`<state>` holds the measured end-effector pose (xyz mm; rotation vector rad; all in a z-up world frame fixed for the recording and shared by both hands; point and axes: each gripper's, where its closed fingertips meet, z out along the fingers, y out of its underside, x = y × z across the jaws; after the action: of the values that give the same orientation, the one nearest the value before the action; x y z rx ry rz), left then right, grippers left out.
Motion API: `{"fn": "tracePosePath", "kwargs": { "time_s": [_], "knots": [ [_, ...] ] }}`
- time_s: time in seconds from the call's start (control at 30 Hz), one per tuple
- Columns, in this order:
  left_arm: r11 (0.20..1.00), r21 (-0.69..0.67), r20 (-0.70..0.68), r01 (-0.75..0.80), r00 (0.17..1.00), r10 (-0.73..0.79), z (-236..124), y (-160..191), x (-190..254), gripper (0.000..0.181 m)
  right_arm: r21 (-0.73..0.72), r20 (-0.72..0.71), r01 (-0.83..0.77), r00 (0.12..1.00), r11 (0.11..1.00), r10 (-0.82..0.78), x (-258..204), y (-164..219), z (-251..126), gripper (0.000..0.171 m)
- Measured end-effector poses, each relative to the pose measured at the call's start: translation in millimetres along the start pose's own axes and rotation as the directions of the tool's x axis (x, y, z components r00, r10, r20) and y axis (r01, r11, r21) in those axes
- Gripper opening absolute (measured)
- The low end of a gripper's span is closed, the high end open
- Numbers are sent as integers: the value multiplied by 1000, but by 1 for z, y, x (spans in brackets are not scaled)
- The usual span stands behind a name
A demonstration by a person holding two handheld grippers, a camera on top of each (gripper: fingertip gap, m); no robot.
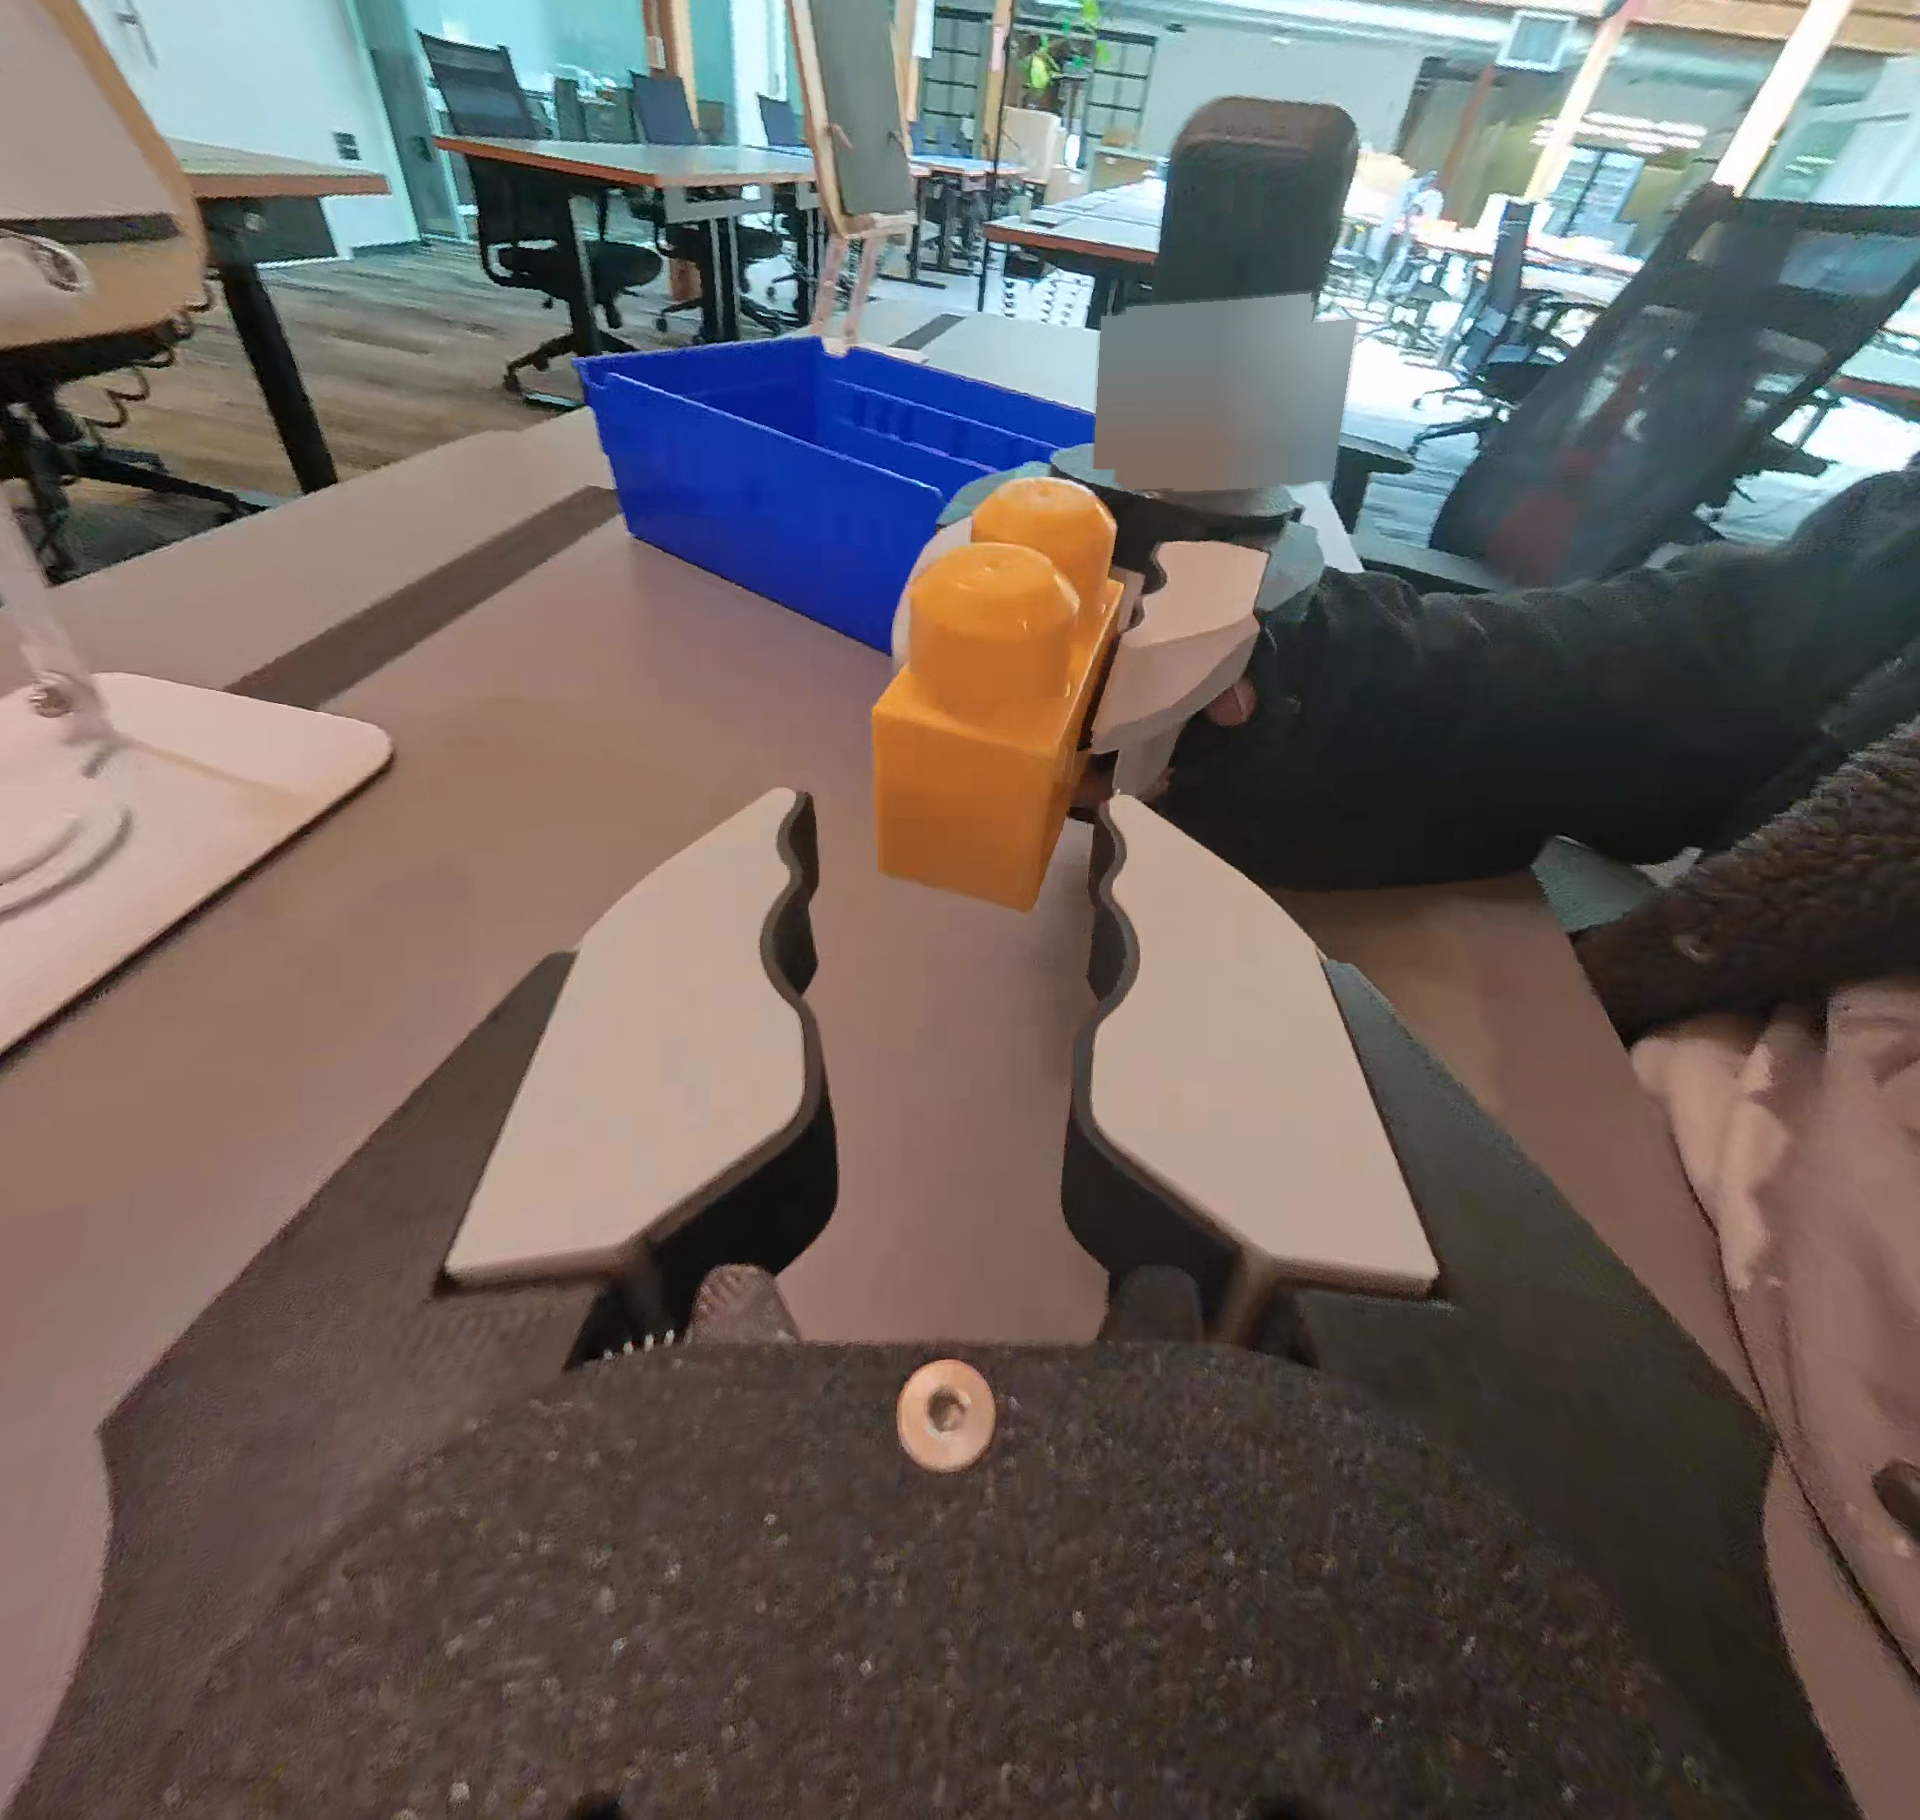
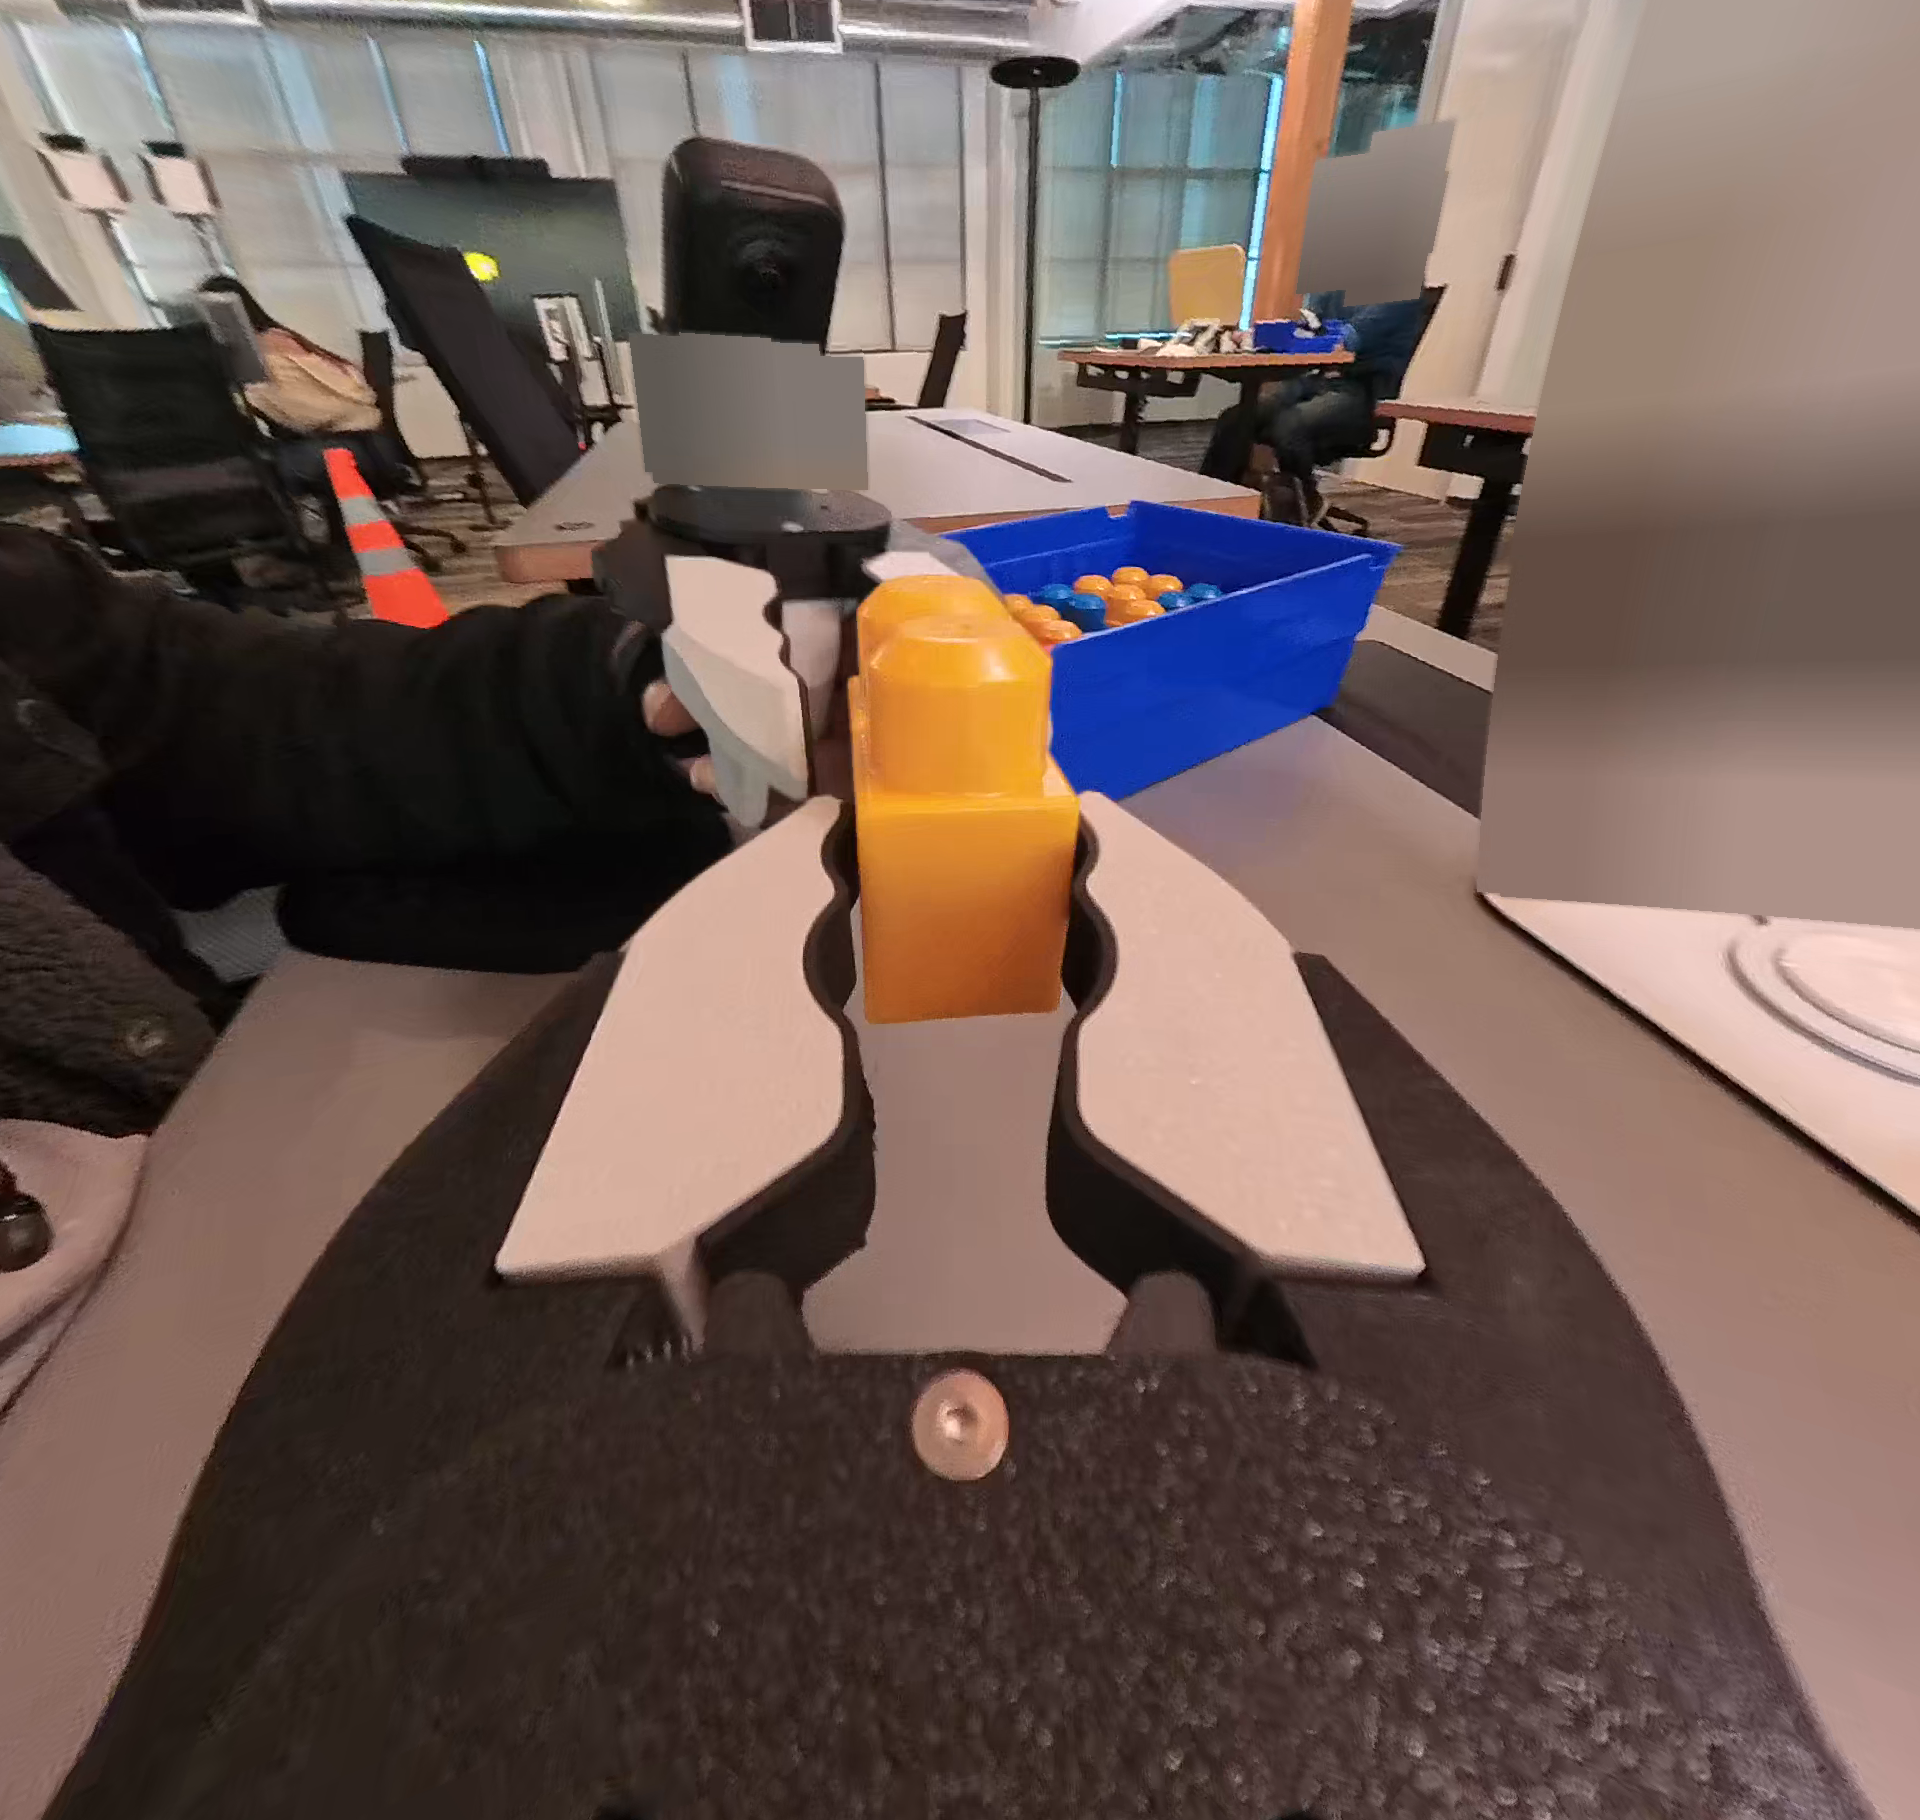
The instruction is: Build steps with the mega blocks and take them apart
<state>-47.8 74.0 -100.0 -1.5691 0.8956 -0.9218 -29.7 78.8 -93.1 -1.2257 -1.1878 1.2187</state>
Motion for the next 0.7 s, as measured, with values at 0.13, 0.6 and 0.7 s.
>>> {"fn": "tracePosePath", "kwargs": {
  "time_s": [0.13, 0.6, 0.7],
  "knots": [
    [998, -42, -45, -45, 998, 44, 7, 11, 13, 38, -6, 61, -11, 998, 1000, 11, -10, 2, 2, 37],
    [968, -234, -98, -86, 993, 65, 16, 57, 15, 35, -421, 131, 217, 975, 881, -177, -13, 55, -12, 40],
    [958, -269, -88, -95, 993, 74, 19, 66, 14, 35, -464, 121, 214, 977, 860, -177, -10, 62, -16, 43]
  ]
}}
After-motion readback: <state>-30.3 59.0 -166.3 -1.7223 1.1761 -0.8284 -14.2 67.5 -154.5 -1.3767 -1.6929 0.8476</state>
